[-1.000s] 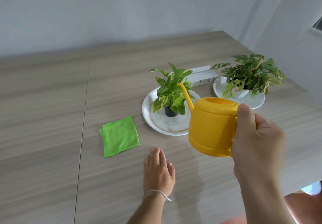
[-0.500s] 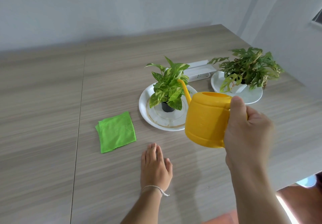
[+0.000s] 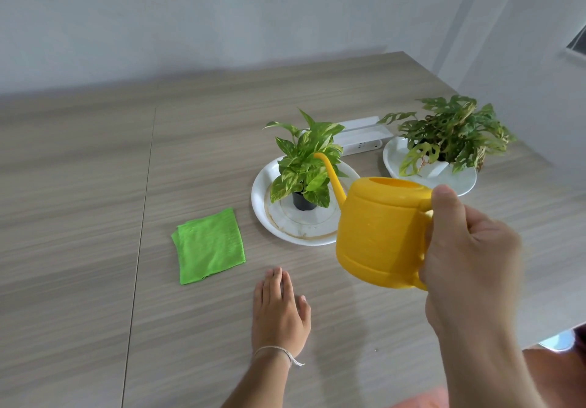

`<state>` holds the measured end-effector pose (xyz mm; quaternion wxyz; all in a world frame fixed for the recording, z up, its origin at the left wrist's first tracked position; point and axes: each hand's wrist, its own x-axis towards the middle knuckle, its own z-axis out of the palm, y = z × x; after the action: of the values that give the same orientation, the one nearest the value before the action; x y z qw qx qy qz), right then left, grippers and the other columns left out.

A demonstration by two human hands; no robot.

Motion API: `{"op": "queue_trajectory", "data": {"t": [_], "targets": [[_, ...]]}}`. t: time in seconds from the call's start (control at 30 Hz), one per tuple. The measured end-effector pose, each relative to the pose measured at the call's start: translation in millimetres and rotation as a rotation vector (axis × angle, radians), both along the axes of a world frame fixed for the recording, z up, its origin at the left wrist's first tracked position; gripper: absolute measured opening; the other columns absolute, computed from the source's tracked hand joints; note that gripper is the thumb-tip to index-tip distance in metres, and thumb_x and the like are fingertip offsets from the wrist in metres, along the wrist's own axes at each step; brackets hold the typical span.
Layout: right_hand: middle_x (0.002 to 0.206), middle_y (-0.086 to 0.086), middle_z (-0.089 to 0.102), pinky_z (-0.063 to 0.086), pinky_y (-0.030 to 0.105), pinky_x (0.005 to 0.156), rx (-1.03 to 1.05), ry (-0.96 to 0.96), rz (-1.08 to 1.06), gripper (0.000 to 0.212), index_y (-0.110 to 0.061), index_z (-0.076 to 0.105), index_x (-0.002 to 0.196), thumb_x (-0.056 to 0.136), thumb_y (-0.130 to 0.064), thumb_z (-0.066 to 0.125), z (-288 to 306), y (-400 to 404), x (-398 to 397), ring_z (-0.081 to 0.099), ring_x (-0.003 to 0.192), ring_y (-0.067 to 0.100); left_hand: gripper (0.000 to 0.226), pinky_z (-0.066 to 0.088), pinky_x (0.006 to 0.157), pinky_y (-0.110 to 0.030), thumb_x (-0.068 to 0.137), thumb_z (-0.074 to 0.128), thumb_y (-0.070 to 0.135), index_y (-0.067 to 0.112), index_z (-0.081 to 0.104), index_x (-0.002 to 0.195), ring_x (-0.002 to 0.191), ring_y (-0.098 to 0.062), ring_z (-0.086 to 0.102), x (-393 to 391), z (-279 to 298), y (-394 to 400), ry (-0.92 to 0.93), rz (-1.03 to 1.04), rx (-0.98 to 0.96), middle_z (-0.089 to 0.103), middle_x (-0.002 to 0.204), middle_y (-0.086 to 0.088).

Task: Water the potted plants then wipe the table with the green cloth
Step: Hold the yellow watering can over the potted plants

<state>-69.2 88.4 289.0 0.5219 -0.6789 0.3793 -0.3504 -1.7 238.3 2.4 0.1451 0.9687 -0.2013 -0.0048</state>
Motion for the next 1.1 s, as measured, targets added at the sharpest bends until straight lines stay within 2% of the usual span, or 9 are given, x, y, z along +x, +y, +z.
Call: {"op": "queue_trajectory", "data": {"t": [0.1, 0.2, 0.37, 0.43, 0.47, 0.57, 0.9, 1.1], "targets": [[0.055, 0.001, 0.021, 0.024, 0.037, 0.053, -0.033, 0.021, -0.018, 0.059, -0.005, 0.029, 0.065, 0.095, -0.048, 0.055, 3.1, -6.4, -4.0, 0.025, 0.053, 0.022, 0.06, 0.032, 0.113, -0.047, 0.088, 0.049, 0.037, -0.003, 0.062, 0.131, 0.133, -0.036, 0.051, 0.5, 0.2, -0.5, 0.005, 0.003, 0.001, 0.057, 0.14, -0.019], [0.056, 0.006, 0.023, 0.023, 0.034, 0.054, -0.081, 0.03, -0.031, 0.061, -0.003, 0.026, 0.062, 0.097, -0.044, 0.056, 5.3, -9.4, -5.1, 0.025, 0.051, 0.02, 0.06, 0.031, 0.113, -0.047, 0.087, 0.048, 0.037, -0.002, 0.062, 0.131, 0.132, -0.036, 0.052, 0.1, 0.5, -0.6, 0.007, 0.001, -0.001, 0.057, 0.14, -0.019], [0.052, 0.0, 0.019, 0.018, 0.031, 0.052, -0.088, 0.017, -0.034, 0.061, -0.003, 0.024, 0.062, 0.098, -0.041, 0.055, 8.5, -12.0, 4.3, 0.019, 0.049, 0.015, 0.06, 0.031, 0.114, -0.046, 0.088, 0.049, 0.037, -0.001, 0.062, 0.132, 0.133, -0.035, 0.051, -0.4, 0.1, 0.0, -0.001, 0.005, -0.008, 0.056, 0.141, -0.018], [0.049, -0.006, 0.017, 0.016, 0.028, 0.05, -0.088, -0.01, -0.027, 0.06, -0.013, 0.022, 0.057, 0.099, -0.041, 0.055, 10.1, -12.5, 10.6, 0.018, 0.047, 0.012, 0.06, 0.03, 0.114, -0.045, 0.088, 0.05, 0.037, -0.001, 0.062, 0.132, 0.132, -0.035, 0.051, -0.1, 0.7, 0.1, 0.0, 0.008, -0.01, 0.056, 0.141, -0.018], [0.048, -0.006, 0.017, 0.015, 0.028, 0.049, -0.084, -0.025, -0.025, 0.06, -0.012, 0.022, 0.057, 0.099, -0.04, 0.055, 10.5, -12.7, 13.6, 0.018, 0.047, 0.012, 0.06, 0.03, 0.114, -0.045, 0.088, 0.05, 0.037, -0.001, 0.061, 0.132, 0.132, -0.035, 0.051, -0.1, 0.8, -0.1, 0.002, 0.01, -0.009, 0.056, 0.141, -0.018], [0.047, -0.007, 0.018, 0.017, 0.032, 0.051, -0.071, -0.055, -0.01, 0.058, -0.008, 0.025, 0.06, 0.098, -0.041, 0.055, 10.6, -11.2, 20.8, 0.019, 0.048, 0.014, 0.06, 0.031, 0.114, -0.045, 0.088, 0.05, 0.037, -0.002, 0.061, 0.133, 0.133, -0.035, 0.051, 0.2, 0.0, -0.4, 0.01, 0.012, -0.003, 0.056, 0.142, -0.019], [0.05, -0.006, 0.021, 0.023, 0.039, 0.053, -0.012, -0.01, 0.022, 0.057, -0.018, 0.028, 0.052, 0.092, -0.048, 0.055, 1.0, -0.1, 5.0, 0.022, 0.051, 0.019, 0.06, 0.031, 0.114, -0.046, 0.089, 0.048, 0.036, -0.002, 0.061, 0.132, 0.133, -0.036, 0.051, -0.3, -0.9, -0.7, -0.004, 0.005, -0.029, 0.056, 0.141, -0.018], [0.054, -0.001, 0.022, 0.025, 0.037, 0.054, -0.052, 0.059, -0.036, 0.058, -0.005, 0.03, 0.066, 0.091, -0.051, 0.053, -5.6, -2.8, -13.1, 0.025, 0.052, 0.021, 0.061, 0.036, 0.112, -0.048, 0.089, 0.047, 0.037, -0.003, 0.061, 0.132, 0.132, -0.037, 0.052, 0.7, -2.8, -1.0, -0.001, 0.009, -0.021, 0.056, 0.141, -0.019]]}}
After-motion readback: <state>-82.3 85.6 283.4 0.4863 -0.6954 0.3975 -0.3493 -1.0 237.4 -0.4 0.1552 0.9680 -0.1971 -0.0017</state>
